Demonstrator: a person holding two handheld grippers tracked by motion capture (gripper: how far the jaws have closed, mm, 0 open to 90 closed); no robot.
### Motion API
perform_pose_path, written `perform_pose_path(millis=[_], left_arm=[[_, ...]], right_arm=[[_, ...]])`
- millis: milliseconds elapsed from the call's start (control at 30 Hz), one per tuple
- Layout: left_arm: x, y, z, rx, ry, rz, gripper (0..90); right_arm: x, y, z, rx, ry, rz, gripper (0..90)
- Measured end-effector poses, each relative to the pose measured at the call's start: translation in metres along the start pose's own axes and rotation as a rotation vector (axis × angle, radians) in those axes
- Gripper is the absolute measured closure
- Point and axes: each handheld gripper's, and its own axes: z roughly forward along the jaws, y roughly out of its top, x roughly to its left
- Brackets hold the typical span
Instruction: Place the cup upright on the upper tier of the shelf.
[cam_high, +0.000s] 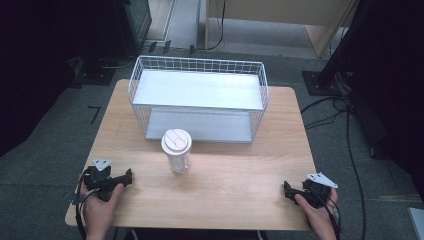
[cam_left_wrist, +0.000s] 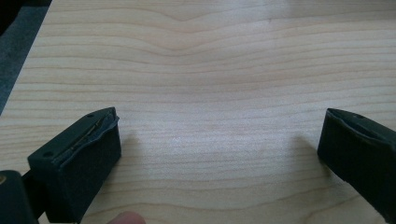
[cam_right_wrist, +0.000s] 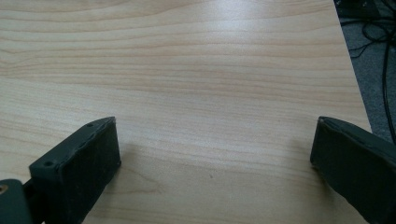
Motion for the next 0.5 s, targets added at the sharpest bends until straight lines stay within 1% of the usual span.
perform_pose_path(millis=[33,133,200,267,300,333,367,400,433,467,500], left_arm=[[0.0,0.0,0.0,0.0,0.0,0.0,0.0],[0.0,0.0,0.0,0.001,0.0,0.001,0.0],[0.0,0.0,0.0,0.001,0.0,0.001,0.0],[0.0,0.0,0.0,0.001,0.0,0.001,0.0],[0.0,0.0,0.0,0.001,0.0,0.001,0.0],[0.0,0.0,0.0,0.001,0.0,0.001,0.0],[0.0,0.0,0.0,0.0,0.0,0.0,0.0],[0.0,0.0,0.0,0.0,-0.001,0.0,0.0],[0.0,0.0,0.0,0.0,-0.001,0.0,0.0],[0.0,0.0,0.0,0.0,0.0,0.0,0.0],[0.0,0.0,0.0,0.0,-0.001,0.0,0.0]], right_arm=[[0.001,0.0,0.0,0.002,-0.004,0.008,0.8],[0.001,0.0,0.0,-0.002,-0.009,0.01,1.7],[0.004,0.001,-0.001,-0.002,-0.001,0.008,6.6],[0.009,0.002,-0.003,-0.004,0.006,0.02,7.3],[0.013,0.002,-0.003,-0.011,0.015,0.011,7.4],[0.013,0.002,-0.003,-0.011,0.015,0.011,7.4],[0.017,0.003,-0.004,-0.014,0.024,0.004,7.3],[0.026,0.005,-0.004,-0.026,0.05,-0.009,7.3],[0.026,0.005,-0.004,-0.026,0.05,-0.009,7.3],[0.029,0.006,-0.004,-0.022,0.058,-0.007,7.3],[0.037,0.009,-0.003,-0.021,0.072,-0.004,7.3]])
